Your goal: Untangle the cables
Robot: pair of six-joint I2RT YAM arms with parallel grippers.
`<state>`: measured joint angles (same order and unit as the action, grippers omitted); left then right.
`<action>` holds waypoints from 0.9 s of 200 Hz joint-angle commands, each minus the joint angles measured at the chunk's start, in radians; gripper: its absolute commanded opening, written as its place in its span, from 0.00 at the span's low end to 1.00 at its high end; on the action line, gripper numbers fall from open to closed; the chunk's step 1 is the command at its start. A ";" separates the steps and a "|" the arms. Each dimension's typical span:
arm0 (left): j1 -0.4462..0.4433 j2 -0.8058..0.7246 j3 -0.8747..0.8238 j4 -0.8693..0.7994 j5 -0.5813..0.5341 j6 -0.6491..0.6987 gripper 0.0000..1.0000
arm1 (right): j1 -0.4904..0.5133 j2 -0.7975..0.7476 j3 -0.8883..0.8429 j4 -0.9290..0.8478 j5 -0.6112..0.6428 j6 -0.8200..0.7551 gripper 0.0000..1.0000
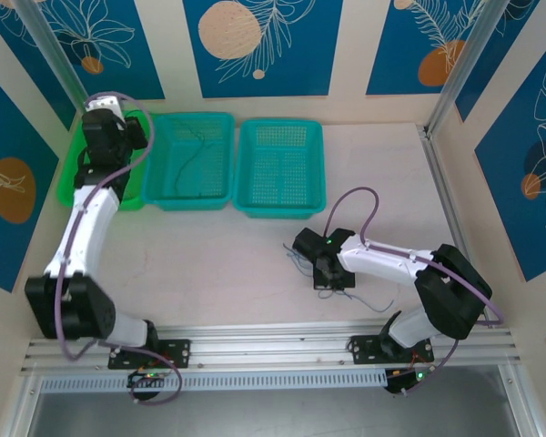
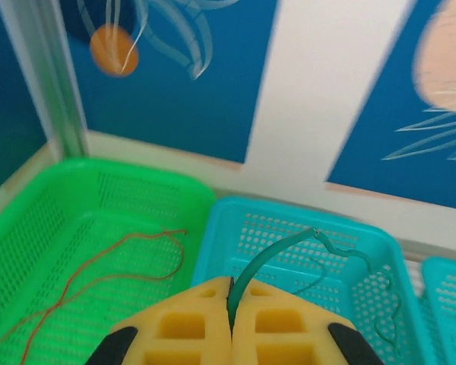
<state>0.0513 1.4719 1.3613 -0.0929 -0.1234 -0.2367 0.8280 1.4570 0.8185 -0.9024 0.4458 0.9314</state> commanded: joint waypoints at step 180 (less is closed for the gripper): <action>-0.088 0.311 0.055 -0.136 0.000 -0.002 0.77 | 0.046 0.035 0.076 -0.061 0.045 0.014 0.00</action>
<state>-0.0422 1.8614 1.4345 -0.2031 -0.0174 -0.3096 0.8650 1.4780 0.8711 -0.9363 0.4683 0.9424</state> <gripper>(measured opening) 0.642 0.056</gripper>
